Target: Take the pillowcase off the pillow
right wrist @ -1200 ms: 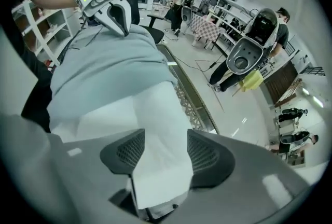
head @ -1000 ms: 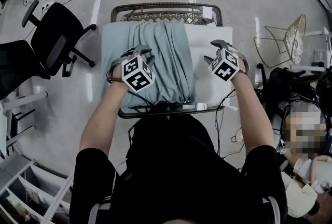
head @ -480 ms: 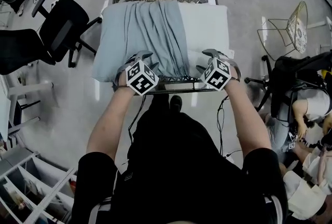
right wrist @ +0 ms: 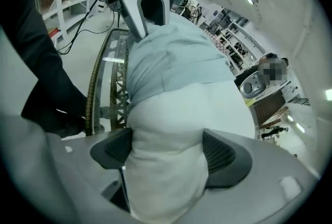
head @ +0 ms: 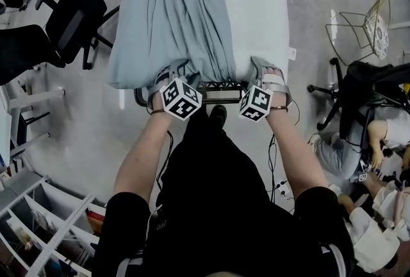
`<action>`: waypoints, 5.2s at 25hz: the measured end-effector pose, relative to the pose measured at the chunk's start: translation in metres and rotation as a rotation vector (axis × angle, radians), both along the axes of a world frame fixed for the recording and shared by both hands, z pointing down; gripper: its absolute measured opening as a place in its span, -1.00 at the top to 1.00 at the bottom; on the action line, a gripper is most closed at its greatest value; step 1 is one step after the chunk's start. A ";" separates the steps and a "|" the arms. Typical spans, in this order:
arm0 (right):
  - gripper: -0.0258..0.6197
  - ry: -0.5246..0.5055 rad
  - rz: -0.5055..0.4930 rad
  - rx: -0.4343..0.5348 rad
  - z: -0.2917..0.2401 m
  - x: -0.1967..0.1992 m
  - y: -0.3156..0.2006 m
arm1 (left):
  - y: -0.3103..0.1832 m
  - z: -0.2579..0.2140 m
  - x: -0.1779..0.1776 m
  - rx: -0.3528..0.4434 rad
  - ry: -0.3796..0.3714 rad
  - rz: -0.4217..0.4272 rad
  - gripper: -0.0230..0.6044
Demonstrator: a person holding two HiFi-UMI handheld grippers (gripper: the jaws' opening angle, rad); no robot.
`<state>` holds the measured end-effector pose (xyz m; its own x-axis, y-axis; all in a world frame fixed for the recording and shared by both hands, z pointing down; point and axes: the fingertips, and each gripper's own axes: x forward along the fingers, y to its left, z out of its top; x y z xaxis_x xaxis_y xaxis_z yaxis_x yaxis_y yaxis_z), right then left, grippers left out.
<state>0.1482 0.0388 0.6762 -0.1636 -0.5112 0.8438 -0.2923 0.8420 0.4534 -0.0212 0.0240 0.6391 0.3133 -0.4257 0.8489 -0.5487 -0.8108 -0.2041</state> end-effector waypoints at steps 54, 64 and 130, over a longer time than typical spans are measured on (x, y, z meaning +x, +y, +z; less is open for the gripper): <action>0.38 -0.146 0.028 -0.060 -0.071 0.028 -0.025 | 0.004 -0.032 -0.024 0.101 -0.177 0.313 0.88; 0.29 -0.136 0.003 -0.085 -0.067 0.030 -0.020 | 0.004 -0.039 -0.062 0.054 -0.127 0.155 0.85; 0.25 -0.094 -0.036 -0.185 -0.093 -0.015 -0.055 | 0.004 -0.057 -0.122 0.074 -0.200 0.043 0.20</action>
